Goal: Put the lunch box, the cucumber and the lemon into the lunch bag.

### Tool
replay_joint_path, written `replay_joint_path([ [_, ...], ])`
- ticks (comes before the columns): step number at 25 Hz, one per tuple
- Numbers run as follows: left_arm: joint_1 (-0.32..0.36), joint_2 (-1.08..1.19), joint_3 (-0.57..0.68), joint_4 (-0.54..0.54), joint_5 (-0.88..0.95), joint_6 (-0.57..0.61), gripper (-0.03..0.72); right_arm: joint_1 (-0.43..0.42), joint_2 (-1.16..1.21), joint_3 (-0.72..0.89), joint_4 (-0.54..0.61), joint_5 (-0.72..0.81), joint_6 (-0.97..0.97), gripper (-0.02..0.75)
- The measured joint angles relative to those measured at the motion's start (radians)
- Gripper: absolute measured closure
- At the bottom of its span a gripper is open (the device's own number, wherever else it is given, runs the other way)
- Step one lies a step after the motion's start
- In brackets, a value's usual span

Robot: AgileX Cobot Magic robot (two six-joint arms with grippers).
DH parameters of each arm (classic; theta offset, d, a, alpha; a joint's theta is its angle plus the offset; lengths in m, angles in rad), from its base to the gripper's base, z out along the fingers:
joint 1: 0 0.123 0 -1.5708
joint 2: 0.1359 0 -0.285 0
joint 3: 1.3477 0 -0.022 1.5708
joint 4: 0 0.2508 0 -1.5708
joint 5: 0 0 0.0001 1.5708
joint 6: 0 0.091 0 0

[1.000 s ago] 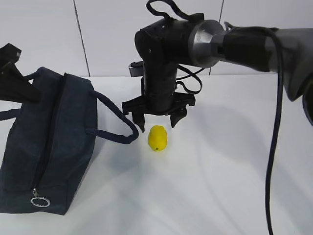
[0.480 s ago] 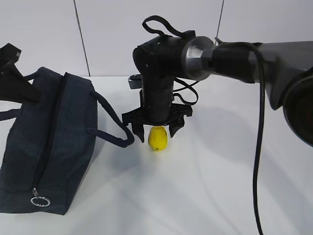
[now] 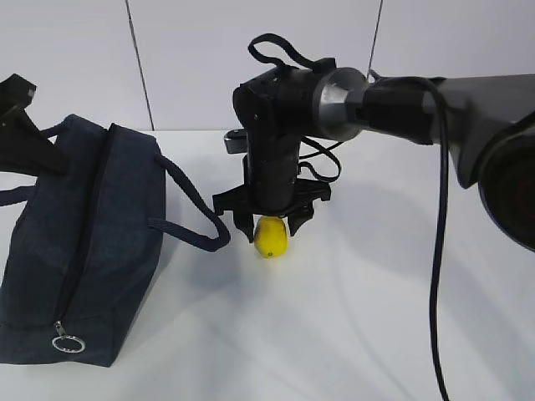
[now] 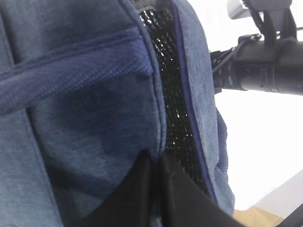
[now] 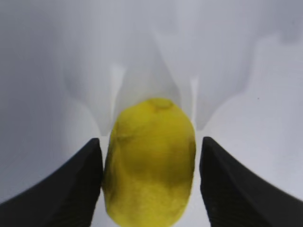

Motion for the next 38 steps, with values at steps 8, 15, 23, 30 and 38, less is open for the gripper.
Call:
replay_joint_path([
  [8,0.0,0.0,0.0,0.0,0.0,0.0,0.687,-0.002,0.007,-0.001,-0.01,0.0,0.0,0.354],
  [15,0.0,0.0,0.0,0.0,0.0,0.0,0.687,-0.002,0.007,-0.01,-0.011,0.062,0.002,0.372],
  [23,0.0,0.0,0.0,0.0,0.0,0.0,0.687,-0.002,-0.105,-0.101,0.02,0.097,-0.034,0.372],
  [30,0.0,0.0,0.0,0.0,0.0,0.0,0.687,-0.002,-0.124,-0.206,0.295,0.094,-0.177,0.374],
  [38,0.0,0.0,0.0,0.0,0.0,0.0,0.687,0.005,-0.124,-0.217,0.723,-0.065,-0.45,0.377],
])
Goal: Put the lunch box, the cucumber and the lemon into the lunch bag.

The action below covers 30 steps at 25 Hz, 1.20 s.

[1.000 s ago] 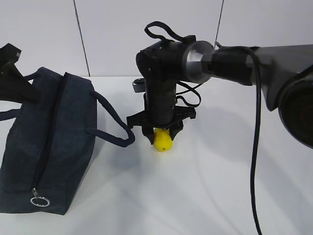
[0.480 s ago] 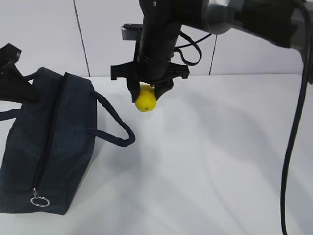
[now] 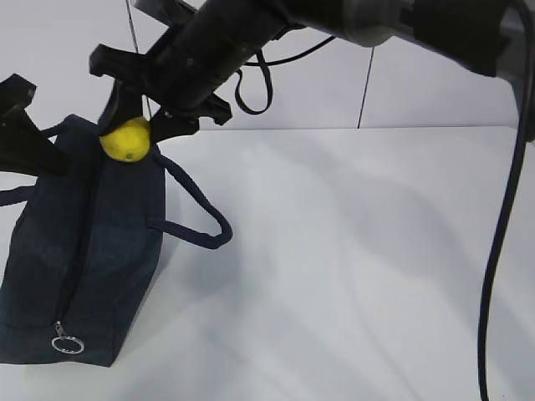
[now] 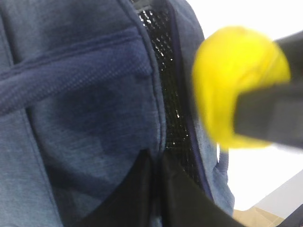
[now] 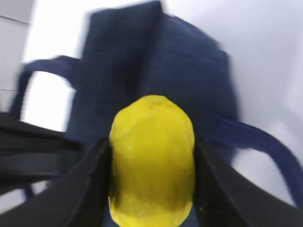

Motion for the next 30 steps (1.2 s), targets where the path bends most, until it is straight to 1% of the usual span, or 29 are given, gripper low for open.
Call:
replay_joint_path([
  [2,0.0,0.0,0.0,0.0,0.0,0.0,0.687,0.01,0.004,0.0,0.066,-0.023,-0.055,0.377],
  [6,0.0,0.0,0.0,0.0,0.0,0.0,0.687,0.027,0.021,0.0,0.128,-0.033,-0.082,0.377],
  [11,0.0,0.0,0.0,-0.004,0.0,0.0,0.687,0.045,0.027,0.0,0.1,-0.052,-0.096,0.378],
  [17,0.002,0.0,0.0,-0.043,0.0,0.021,0.687,0.047,0.075,-0.003,0.075,-0.068,-0.1,0.379],
  [22,0.002,0.0,0.0,-0.07,0.015,0.03,0.687,0.047,0.129,-0.003,0.073,-0.075,-0.104,0.379],
  [27,0.002,0.0,0.0,-0.074,0.017,0.03,0.687,0.047,0.131,-0.003,0.073,-0.119,-0.13,0.379],
  [30,0.002,0.0,0.0,-0.074,0.017,0.03,0.687,0.047,0.131,-0.003,0.08,-0.122,-0.191,0.37],
])
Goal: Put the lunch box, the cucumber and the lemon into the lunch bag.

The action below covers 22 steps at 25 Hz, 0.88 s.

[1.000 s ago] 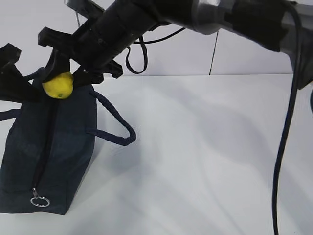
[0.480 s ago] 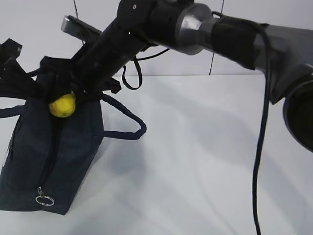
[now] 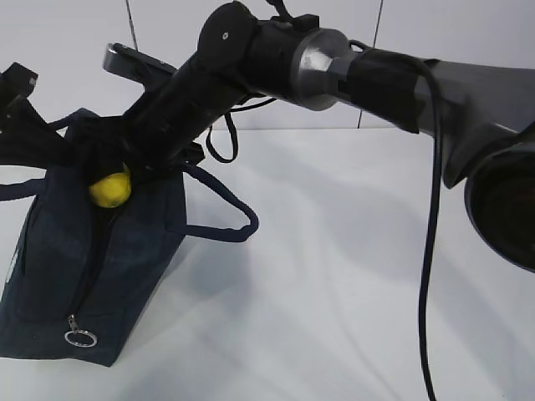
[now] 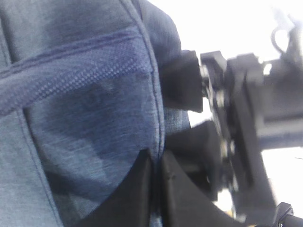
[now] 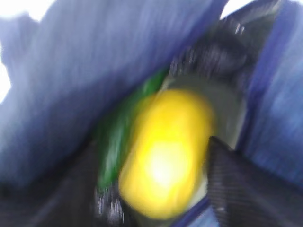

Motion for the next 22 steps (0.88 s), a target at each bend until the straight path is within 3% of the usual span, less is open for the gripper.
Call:
replay_joint_path([
  [7,0.0,0.0,0.0,-0.002,0.001,0.0,0.687,0.0,0.0,0.0,0.004,0.095,-0.078,0.194],
  [22,0.0,0.0,0.0,0.015,0.001,0.003,0.687,0.0,-0.146,-0.069,-0.318,0.308,-0.004,0.175],
])
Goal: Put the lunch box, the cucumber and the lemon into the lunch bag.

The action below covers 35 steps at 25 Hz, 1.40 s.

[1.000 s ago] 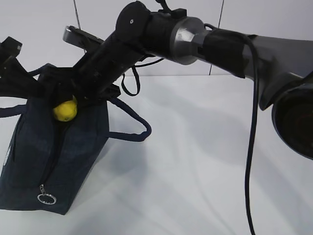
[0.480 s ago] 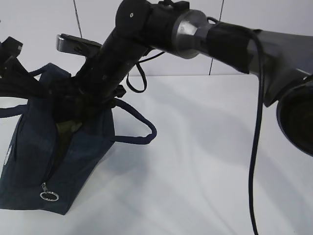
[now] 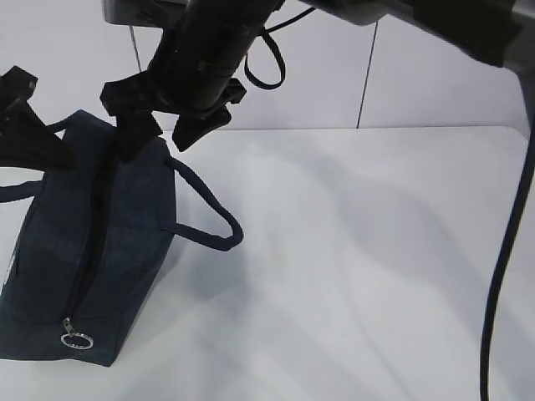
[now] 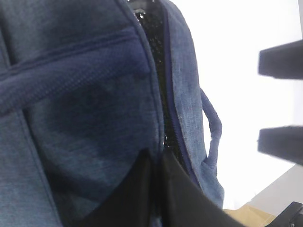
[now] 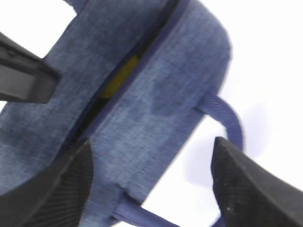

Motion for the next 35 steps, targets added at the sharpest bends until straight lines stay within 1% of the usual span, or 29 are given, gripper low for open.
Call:
replay_joint_path([
  [6,0.0,0.0,0.0,0.015,-0.006,0.0,0.687,0.0,-0.022,0.0,-0.021,0.007,0.028,0.174],
  [10,0.0,0.0,0.0,0.015,-0.008,0.002,0.687,0.0,-0.054,0.026,-0.079,-0.005,0.042,0.174],
  [13,0.0,0.0,0.0,0.017,-0.008,0.002,0.687,0.0,-0.11,0.116,-0.116,-0.069,0.051,0.174],
  [16,0.0,0.0,0.0,0.017,-0.01,0.002,0.687,-0.004,-0.179,0.286,-0.089,-0.173,0.049,0.174],
  [19,0.0,0.0,0.0,0.017,-0.01,0.002,0.687,-0.006,-0.26,0.482,-0.003,-0.349,-0.011,0.174],
  [21,0.0,0.0,0.0,0.017,-0.01,0.002,0.687,-0.006,-0.307,0.593,0.082,-0.456,-0.056,0.174],
  [24,0.0,0.0,0.0,0.017,-0.012,0.002,0.687,-0.006,-0.34,0.704,0.203,-0.55,-0.128,0.174],
  [26,0.0,0.0,0.0,0.018,-0.013,0.002,0.687,-0.006,-0.342,0.741,0.278,-0.569,-0.19,0.174],
  [29,0.0,0.0,0.0,0.018,-0.015,0.002,0.687,-0.013,-0.335,0.755,0.383,-0.581,-0.223,0.174],
  [32,0.0,0.0,0.0,0.018,-0.015,0.002,0.687,-0.052,-0.329,0.791,0.58,-0.583,-0.331,0.184],
  [35,0.0,0.0,0.0,0.018,-0.016,0.002,0.687,-0.136,-0.319,0.834,0.777,-0.533,-0.481,0.223],
])
